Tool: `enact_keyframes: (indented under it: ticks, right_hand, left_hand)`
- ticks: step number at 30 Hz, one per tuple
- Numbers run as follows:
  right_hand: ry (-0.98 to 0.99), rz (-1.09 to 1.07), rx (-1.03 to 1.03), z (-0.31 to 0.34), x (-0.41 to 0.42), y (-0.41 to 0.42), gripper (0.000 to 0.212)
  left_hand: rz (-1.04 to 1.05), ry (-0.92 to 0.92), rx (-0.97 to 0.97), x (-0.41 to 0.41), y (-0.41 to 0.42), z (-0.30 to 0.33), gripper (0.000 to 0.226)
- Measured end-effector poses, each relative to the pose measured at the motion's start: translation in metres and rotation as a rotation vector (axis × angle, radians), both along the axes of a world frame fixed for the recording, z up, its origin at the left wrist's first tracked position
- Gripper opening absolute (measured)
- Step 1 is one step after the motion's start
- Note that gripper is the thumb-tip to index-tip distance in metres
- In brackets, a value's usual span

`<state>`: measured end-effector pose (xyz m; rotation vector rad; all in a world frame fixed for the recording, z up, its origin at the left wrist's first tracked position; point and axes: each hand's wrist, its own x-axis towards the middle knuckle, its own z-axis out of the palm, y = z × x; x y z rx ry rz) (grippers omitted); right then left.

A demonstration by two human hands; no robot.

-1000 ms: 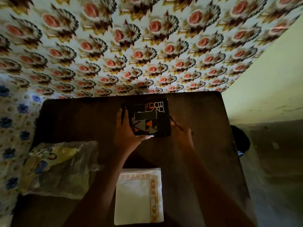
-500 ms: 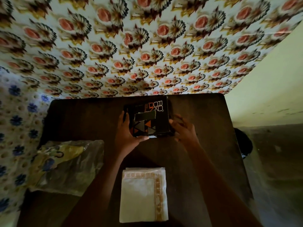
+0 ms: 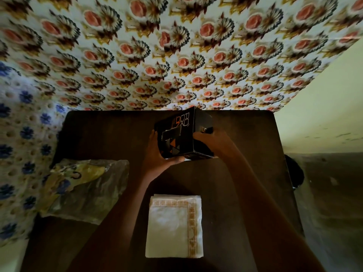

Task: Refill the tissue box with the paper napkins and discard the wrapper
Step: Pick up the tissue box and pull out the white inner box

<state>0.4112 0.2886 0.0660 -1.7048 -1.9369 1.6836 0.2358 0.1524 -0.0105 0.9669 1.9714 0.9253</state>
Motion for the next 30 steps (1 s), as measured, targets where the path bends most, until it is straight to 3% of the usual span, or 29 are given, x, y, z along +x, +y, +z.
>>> enact_keyframes:
  ticks: [5, 7, 10, 13, 15, 17, 20, 25, 30]
  right_hand:
    - [0.009, -0.047, 0.027, 0.002, 0.007, 0.001, 0.035]
    - [-0.031, -0.064, 0.07, 0.002, 0.008, -0.001, 0.038]
    - [-0.04, -0.066, 0.084, 0.006, 0.01, -0.004, 0.041]
    - [-0.008, -0.07, 0.082, 0.009, 0.012, -0.007, 0.069]
    - [0.01, -0.068, 0.09, 0.008, 0.013, -0.009, 0.08]
    - [0.025, -0.079, 0.097, 0.007, 0.014, -0.01, 0.078]
    - [0.044, -0.098, 0.084, 0.005, 0.016, -0.009, 0.056]
    - [0.079, -0.136, 0.01, 0.009, 0.016, -0.008, 0.034]
    - [0.343, -0.233, -0.16, 0.012, 0.028, -0.008, 0.074]
  left_hand:
    - [-0.023, -0.088, 0.042, 0.0, 0.009, 0.005, 0.092]
    - [-0.017, -0.069, -0.035, -0.001, 0.015, -0.001, 0.105]
    - [-0.022, -0.042, -0.193, 0.008, 0.026, 0.019, 0.141]
    - [-0.08, -0.037, -0.317, 0.017, 0.029, 0.044, 0.162]
    - [-0.112, -0.047, -0.361, 0.018, 0.032, 0.046, 0.165]
    - [-0.152, -0.043, -0.381, 0.016, 0.035, 0.046, 0.166]
    - [-0.2, -0.03, -0.379, 0.012, 0.037, 0.043, 0.177]
    - [-0.197, -0.048, -0.369, 0.015, 0.04, 0.042, 0.172]
    - [-0.195, -0.048, -0.39, 0.014, 0.04, 0.043, 0.173]
